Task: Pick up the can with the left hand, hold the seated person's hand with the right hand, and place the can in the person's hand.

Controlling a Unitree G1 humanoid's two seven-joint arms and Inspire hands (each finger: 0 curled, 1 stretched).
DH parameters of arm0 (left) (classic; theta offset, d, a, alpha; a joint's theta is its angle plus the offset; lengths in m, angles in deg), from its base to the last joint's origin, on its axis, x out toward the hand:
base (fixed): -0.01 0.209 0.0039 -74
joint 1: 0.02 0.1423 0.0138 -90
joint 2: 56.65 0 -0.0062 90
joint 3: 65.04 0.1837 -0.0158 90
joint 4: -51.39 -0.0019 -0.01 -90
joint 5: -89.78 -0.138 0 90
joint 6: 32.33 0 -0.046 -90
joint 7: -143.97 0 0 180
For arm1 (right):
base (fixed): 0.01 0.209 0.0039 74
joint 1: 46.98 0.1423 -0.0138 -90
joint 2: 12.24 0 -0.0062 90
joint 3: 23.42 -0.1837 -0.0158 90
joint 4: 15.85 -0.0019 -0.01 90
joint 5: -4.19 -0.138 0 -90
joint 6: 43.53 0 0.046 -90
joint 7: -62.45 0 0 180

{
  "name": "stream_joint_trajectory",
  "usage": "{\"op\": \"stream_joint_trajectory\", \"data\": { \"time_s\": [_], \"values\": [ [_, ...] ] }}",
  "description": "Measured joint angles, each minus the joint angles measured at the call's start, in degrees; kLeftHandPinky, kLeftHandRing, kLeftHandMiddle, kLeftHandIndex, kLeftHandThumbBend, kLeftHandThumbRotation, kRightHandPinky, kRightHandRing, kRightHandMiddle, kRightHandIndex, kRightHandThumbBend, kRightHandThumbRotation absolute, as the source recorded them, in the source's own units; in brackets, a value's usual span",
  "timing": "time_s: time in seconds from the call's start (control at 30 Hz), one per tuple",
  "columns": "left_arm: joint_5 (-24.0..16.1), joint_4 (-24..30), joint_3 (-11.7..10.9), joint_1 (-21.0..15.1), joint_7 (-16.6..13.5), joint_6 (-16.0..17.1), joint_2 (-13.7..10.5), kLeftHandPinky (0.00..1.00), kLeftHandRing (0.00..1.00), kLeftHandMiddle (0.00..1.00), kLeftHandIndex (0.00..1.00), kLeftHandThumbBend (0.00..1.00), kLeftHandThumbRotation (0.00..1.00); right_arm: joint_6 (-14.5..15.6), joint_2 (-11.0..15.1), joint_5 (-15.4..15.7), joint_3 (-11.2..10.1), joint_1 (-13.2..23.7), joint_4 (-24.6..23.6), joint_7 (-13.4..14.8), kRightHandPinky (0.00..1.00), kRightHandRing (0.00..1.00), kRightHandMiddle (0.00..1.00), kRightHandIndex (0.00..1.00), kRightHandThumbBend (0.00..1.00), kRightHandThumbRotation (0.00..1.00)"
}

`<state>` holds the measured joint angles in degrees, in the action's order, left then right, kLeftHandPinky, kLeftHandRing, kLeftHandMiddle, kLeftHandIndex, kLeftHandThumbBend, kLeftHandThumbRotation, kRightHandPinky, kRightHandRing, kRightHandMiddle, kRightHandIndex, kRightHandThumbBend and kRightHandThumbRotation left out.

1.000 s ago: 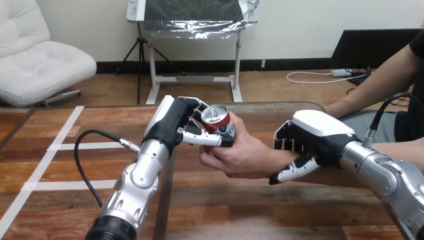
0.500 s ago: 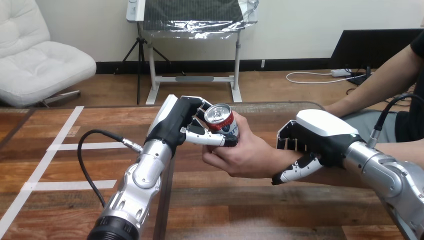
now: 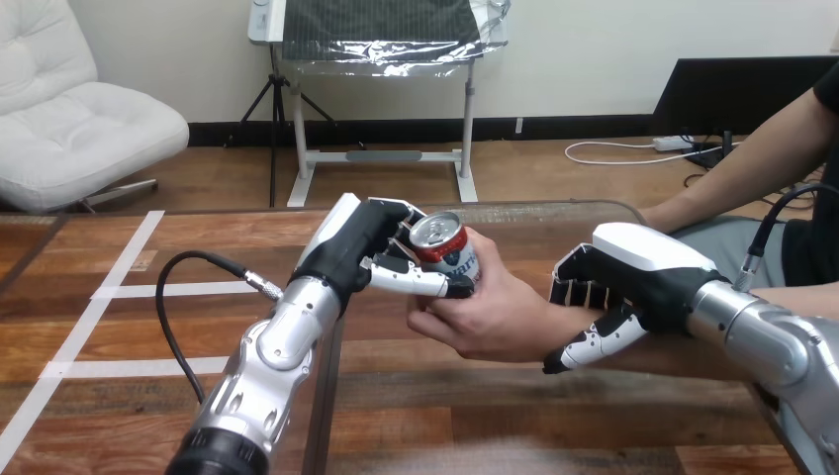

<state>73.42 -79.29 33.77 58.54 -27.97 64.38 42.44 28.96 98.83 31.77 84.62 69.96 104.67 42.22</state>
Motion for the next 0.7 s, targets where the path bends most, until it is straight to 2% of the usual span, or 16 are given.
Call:
{"op": "stream_joint_trajectory", "data": {
  "time_s": [0.13,0.33,0.57,0.6,0.63,0.7],
  "values": [
    [0.1,2.1,0.2,1.3,0.9,-0.3,0.0,0.71,0.81,0.83,0.82,0.89,0.72,1.4,0.0,-1.1,-0.4,-0.4,-1.5,-1.7,0.58,0.69,0.73,0.77,0.94,0.61],
    [0.2,5.7,0.9,3.9,2.1,-0.5,0.2,0.79,0.87,0.89,0.88,0.92,0.8,3.0,-0.2,-2.6,-0.8,-1.2,-4.0,-3.8,0.61,0.74,0.79,0.83,0.98,0.67],
    [1.5,9.6,1.4,7.7,2.1,-0.5,1.6,0.84,0.91,0.93,0.91,0.94,0.84,3.9,-0.2,-3.6,-1.7,-2.1,-6.4,-4.3,0.64,0.78,0.82,0.88,0.98,0.73],
    [2.0,10.1,1.4,8.2,2.0,-0.5,1.8,0.84,0.91,0.93,0.91,0.93,0.84,4.0,-0.3,-3.7,-1.8,-2.3,-6.6,-4.3,0.64,0.79,0.83,0.88,0.98,0.75],
    [2.6,13.1,1.3,10.9,1.8,-0.5,2.2,0.85,0.91,0.93,0.91,0.92,0.86,4.1,-0.2,-4.0,-2.6,-3.5,-7.8,-4.3,0.66,0.81,0.84,0.91,0.98,0.84],
    [2.6,13.3,1.3,11.3,1.8,-0.5,2.2,0.85,0.91,0.93,0.91,0.92,0.86,4.1,-0.2,-4.0,-2.6,-3.6,-7.8,-4.3,0.66,0.81,0.85,0.91,0.98,0.86]
  ]
}}
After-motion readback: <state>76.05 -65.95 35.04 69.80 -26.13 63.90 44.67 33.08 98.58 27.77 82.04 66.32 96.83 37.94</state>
